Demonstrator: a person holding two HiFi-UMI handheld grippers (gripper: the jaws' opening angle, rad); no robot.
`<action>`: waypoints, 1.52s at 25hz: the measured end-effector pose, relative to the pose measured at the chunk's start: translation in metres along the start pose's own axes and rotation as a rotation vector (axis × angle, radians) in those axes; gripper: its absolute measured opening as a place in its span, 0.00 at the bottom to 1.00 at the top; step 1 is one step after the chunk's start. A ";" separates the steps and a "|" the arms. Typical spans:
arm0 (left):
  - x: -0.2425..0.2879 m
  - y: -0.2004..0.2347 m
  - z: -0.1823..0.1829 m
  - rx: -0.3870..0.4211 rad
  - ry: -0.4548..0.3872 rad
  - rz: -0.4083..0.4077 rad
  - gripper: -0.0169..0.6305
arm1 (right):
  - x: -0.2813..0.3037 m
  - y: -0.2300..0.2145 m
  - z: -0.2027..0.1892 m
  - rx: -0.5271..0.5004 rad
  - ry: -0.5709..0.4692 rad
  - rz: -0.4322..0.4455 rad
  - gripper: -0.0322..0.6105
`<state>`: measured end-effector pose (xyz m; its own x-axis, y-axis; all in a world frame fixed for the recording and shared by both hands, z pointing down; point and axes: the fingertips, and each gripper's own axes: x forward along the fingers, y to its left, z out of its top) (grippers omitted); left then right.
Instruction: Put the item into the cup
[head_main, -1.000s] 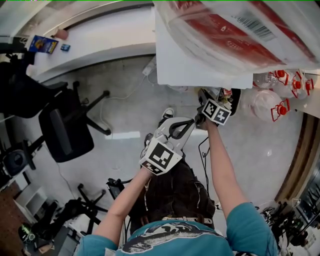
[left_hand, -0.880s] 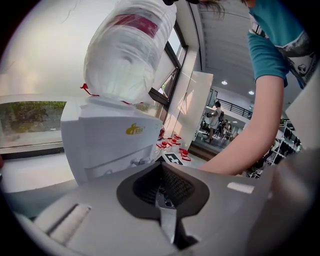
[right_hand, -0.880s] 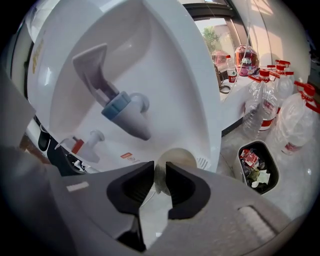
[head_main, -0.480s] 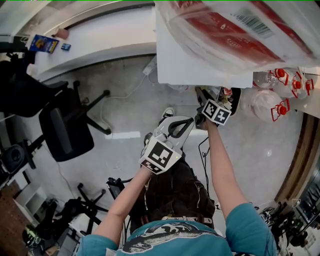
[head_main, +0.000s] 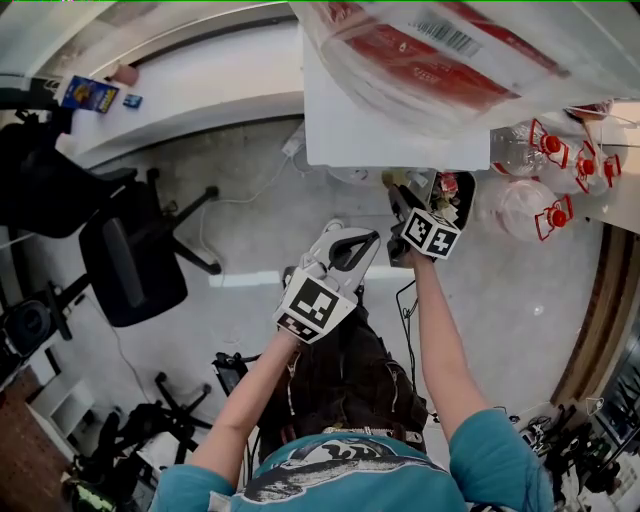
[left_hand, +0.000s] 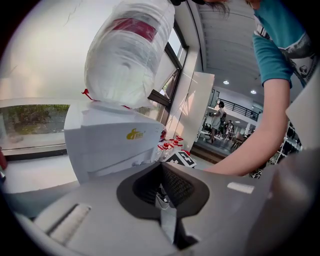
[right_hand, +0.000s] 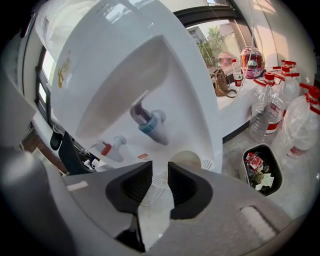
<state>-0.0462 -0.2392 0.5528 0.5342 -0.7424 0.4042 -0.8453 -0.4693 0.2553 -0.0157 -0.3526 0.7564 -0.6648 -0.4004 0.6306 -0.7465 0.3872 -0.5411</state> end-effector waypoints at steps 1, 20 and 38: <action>-0.001 0.000 0.002 0.001 -0.002 0.003 0.03 | -0.005 0.003 0.001 -0.003 -0.006 0.009 0.20; -0.043 -0.037 0.038 0.019 -0.032 0.066 0.03 | -0.168 0.121 0.046 -0.178 -0.169 0.317 0.17; -0.118 -0.135 0.047 -0.050 -0.158 0.140 0.03 | -0.323 0.189 0.025 -0.392 -0.296 0.457 0.16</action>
<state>0.0053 -0.1105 0.4296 0.4013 -0.8664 0.2972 -0.9084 -0.3347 0.2507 0.0575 -0.1708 0.4364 -0.9329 -0.3141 0.1762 -0.3601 0.8225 -0.4404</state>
